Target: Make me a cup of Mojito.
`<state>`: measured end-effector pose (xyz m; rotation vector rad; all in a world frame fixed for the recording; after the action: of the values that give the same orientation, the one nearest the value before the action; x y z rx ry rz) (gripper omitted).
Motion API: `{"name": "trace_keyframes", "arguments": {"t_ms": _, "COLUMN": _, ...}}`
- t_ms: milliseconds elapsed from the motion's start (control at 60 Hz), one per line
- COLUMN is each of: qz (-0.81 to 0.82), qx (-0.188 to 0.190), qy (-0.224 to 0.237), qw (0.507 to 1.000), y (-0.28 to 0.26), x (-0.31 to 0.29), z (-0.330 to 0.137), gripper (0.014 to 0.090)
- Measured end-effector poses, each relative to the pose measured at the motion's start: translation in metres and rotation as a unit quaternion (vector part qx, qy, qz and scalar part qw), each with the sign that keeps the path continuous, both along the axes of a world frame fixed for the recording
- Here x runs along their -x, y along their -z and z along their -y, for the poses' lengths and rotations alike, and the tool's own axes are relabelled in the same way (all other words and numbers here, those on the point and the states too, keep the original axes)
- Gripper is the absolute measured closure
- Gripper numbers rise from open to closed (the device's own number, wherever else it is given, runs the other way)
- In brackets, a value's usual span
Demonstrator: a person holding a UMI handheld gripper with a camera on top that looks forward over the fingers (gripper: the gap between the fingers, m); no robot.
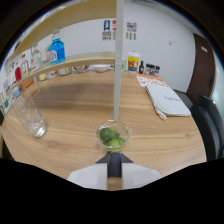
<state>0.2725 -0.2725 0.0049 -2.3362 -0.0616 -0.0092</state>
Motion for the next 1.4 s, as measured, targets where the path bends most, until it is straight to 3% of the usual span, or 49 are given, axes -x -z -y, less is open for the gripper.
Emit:
{"name": "trace_keyframes", "arguments": {"t_ms": 250, "qz": -0.015, "qx": 0.012, "qy": 0.01, "qw": 1.0, "y": 0.002, "x": 0.0, "z": 0.0, "gripper": 0.0849}}
{"name": "trace_keyframes", "arguments": {"t_ms": 333, "qz": -0.016, "qx": 0.015, "qy": 0.022, "qw": 1.0, "y": 0.001, "x": -0.002, "z": 0.003, "gripper": 0.0586}}
{"name": "trace_keyframes", "arguments": {"t_ms": 417, "qz": -0.01, "qx": 0.0, "qy": 0.037, "qw": 0.999, "y": -0.012, "x": -0.008, "z": 0.005, "gripper": 0.0245}}
{"name": "trace_keyframes", "arguments": {"t_ms": 450, "qz": -0.008, "qx": -0.011, "qy": 0.041, "qw": 0.999, "y": -0.021, "x": -0.008, "z": 0.005, "gripper": 0.0188}}
{"name": "trace_keyframes", "arguments": {"t_ms": 650, "qz": 0.01, "qx": -0.088, "qy": 0.045, "qw": 0.995, "y": -0.098, "x": 0.013, "z": 0.009, "gripper": 0.0191}}
{"name": "trace_keyframes", "arguments": {"t_ms": 883, "qz": -0.011, "qx": -0.168, "qy": 0.026, "qw": 0.985, "y": -0.178, "x": 0.101, "z": 0.03, "gripper": 0.0195}}
{"name": "trace_keyframes", "arguments": {"t_ms": 1033, "qz": -0.024, "qx": -0.175, "qy": 0.01, "qw": 0.984, "y": -0.176, "x": 0.162, "z": 0.048, "gripper": 0.0187}}
{"name": "trace_keyframes", "arguments": {"t_ms": 1267, "qz": -0.039, "qx": -0.136, "qy": 0.006, "qw": 0.99, "y": -0.138, "x": 0.217, "z": 0.062, "gripper": 0.0186}}
{"name": "trace_keyframes", "arguments": {"t_ms": 1400, "qz": -0.053, "qx": -0.161, "qy": -0.001, "qw": 0.985, "y": -0.167, "x": 0.237, "z": 0.035, "gripper": 0.0182}}
